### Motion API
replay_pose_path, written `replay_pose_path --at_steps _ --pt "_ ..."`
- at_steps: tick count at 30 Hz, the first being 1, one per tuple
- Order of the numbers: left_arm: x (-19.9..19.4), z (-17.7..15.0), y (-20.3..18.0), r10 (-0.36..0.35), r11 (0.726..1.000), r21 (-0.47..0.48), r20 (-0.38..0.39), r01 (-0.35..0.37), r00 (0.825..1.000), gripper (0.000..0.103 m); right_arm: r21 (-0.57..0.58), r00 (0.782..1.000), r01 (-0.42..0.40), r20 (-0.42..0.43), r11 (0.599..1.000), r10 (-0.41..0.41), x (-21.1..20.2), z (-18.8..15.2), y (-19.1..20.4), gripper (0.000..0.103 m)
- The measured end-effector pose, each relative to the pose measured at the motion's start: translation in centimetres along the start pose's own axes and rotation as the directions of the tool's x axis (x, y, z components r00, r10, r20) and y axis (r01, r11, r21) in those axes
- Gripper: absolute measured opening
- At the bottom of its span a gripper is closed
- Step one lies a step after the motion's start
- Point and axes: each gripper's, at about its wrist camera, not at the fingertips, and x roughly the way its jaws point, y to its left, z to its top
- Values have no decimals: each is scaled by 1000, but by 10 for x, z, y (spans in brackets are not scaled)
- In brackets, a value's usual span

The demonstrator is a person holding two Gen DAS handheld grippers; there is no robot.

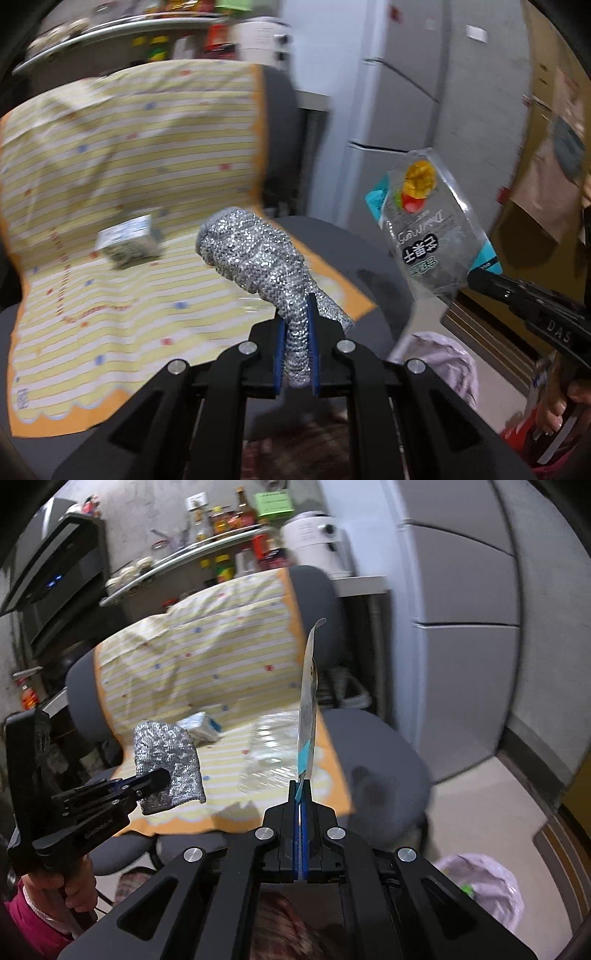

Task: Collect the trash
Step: 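Carry both items to the pink bin and open the right gripper over it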

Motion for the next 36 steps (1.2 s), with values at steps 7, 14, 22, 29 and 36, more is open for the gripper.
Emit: replay_pose_path --at_steps 7,14,22,29,36 --pt "19 -2 -68 -119 987 104 -21 120 993 9 108 978 208 -44 972 -205 -43 -38 -72 1" --pt "35 -2 -99 -160 978 132 -34 163 987 9 186 950 307 -123 933 -288 -45 -68 -115 2" --pt "43 -8 -107 -156 975 150 -64 164 986 9 218 896 421 -250 880 -367 -26 -94 -148 9" --pt "45 -9 -104 -158 975 145 -64 166 985 9 253 922 380 -184 890 -341 -41 -84 -147 15" --pt "44 -13 -111 -203 965 155 -67 212 977 9 250 943 333 -98 909 -318 -51 -66 -135 15"
